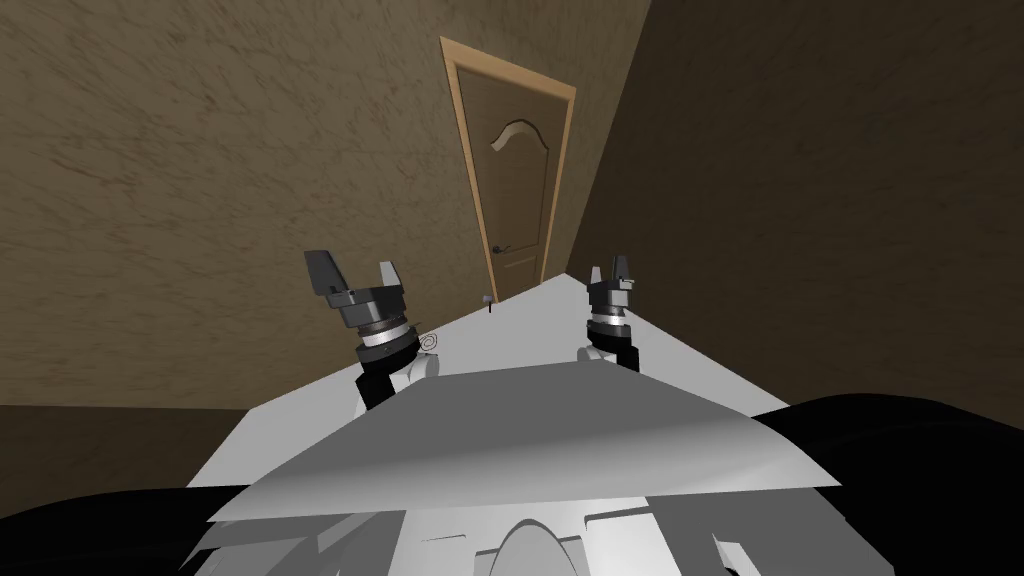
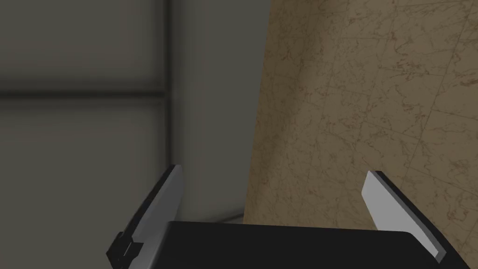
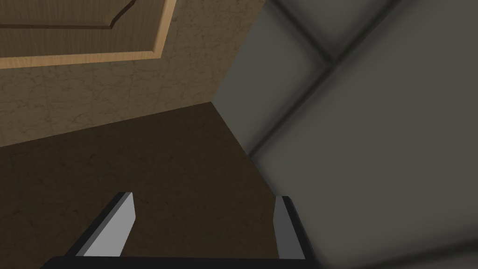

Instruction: Pull the door open

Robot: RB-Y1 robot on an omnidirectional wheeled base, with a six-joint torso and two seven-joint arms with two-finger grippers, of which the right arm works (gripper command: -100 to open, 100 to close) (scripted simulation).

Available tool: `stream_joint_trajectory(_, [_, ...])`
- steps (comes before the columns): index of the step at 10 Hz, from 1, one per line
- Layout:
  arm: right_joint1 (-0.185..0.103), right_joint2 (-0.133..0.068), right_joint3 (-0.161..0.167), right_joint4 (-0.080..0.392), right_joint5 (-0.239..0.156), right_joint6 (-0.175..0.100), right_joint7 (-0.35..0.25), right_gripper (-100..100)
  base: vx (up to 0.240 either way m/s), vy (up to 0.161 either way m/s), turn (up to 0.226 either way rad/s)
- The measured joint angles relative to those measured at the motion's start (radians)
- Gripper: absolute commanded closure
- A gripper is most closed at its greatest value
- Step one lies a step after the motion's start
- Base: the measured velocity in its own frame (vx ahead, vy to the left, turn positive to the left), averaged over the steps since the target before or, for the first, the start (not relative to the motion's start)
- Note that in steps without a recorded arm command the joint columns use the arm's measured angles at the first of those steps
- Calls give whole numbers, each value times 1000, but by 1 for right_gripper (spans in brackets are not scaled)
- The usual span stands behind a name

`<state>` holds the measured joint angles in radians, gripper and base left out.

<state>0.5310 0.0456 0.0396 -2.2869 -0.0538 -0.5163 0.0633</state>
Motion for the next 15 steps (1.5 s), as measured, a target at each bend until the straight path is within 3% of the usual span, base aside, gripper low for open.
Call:
stream_joint_trajectory(10, [-99, -58, -8, 200, 4, -24, -23, -100, 90, 11, 47])
stream_joint_trajectory(15, [-159, -87, -12, 326, 6, -42, -38, -100, 94, 0, 60])
